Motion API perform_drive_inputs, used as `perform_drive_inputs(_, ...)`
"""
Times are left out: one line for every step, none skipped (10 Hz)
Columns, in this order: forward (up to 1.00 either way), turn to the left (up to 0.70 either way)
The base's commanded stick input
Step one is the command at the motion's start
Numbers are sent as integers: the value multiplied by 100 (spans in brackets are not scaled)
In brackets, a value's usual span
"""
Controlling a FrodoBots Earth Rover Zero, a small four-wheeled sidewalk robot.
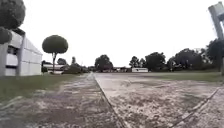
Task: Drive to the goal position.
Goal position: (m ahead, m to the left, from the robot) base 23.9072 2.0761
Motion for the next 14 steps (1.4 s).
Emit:
perform_drive_inputs(70, 0)
perform_drive_inputs(70, 0)
perform_drive_inputs(70, 0)
perform_drive_inputs(70, 0)
perform_drive_inputs(70, 0)
perform_drive_inputs(70, 0)
perform_drive_inputs(70, 0)
perform_drive_inputs(70, 0)
perform_drive_inputs(70, 0)
perform_drive_inputs(70, 0)
perform_drive_inputs(70, 0)
perform_drive_inputs(70, 0)
perform_drive_inputs(70, 0)
perform_drive_inputs(70, 0)
